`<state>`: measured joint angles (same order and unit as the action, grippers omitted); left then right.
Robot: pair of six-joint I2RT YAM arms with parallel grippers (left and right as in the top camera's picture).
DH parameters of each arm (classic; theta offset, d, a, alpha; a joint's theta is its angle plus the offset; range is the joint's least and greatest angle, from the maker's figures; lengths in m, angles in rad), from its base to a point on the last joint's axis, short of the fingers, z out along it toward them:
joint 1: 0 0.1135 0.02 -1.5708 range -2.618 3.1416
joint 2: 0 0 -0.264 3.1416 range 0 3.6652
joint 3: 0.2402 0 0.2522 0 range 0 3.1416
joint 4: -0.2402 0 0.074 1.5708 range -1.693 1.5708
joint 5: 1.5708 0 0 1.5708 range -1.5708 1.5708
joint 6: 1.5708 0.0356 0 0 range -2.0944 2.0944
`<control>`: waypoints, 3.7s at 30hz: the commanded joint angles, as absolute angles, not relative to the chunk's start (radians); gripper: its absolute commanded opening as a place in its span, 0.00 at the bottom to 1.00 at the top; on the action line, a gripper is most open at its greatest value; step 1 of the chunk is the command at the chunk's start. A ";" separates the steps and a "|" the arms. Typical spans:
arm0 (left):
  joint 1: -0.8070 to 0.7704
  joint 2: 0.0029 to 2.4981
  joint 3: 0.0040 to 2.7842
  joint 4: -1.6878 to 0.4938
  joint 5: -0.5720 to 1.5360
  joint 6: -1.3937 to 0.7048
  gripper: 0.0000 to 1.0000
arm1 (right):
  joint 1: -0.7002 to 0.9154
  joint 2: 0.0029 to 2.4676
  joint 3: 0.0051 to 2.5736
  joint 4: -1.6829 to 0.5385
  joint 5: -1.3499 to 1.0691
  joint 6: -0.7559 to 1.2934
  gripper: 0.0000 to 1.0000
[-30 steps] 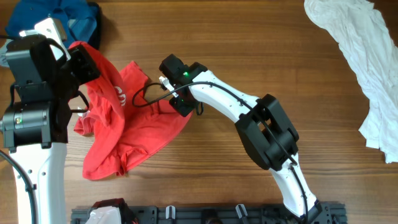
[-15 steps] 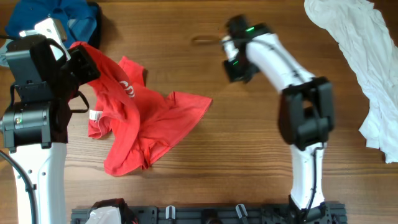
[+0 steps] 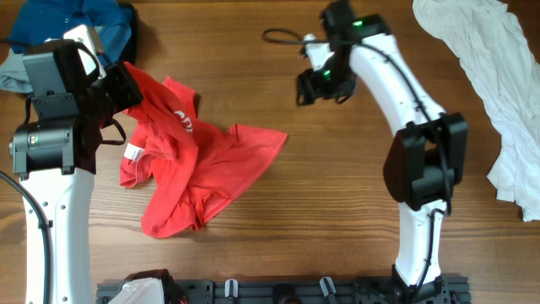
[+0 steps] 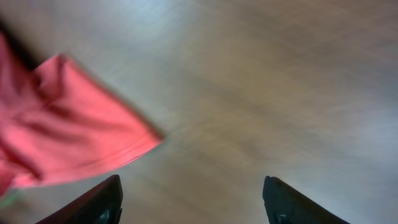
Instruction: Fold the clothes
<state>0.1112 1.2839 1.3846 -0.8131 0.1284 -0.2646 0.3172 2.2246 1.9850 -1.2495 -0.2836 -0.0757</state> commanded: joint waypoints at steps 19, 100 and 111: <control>0.115 1.280 1.387 -0.835 0.094 -0.243 0.04 | 0.620 2.252 1.764 -1.061 0.009 0.020 0.72; -0.126 1.551 1.387 -0.773 0.028 -0.270 0.04 | 0.200 2.134 1.824 -1.494 -0.066 0.128 0.65; -0.126 1.551 1.387 -0.774 0.005 -0.270 0.04 | 0.313 2.134 1.570 -1.155 -0.035 0.078 0.57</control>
<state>-0.1265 1.5467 1.3846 -0.7780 0.0372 -0.2684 0.2554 2.1502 1.6085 -1.2045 -0.0784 0.0944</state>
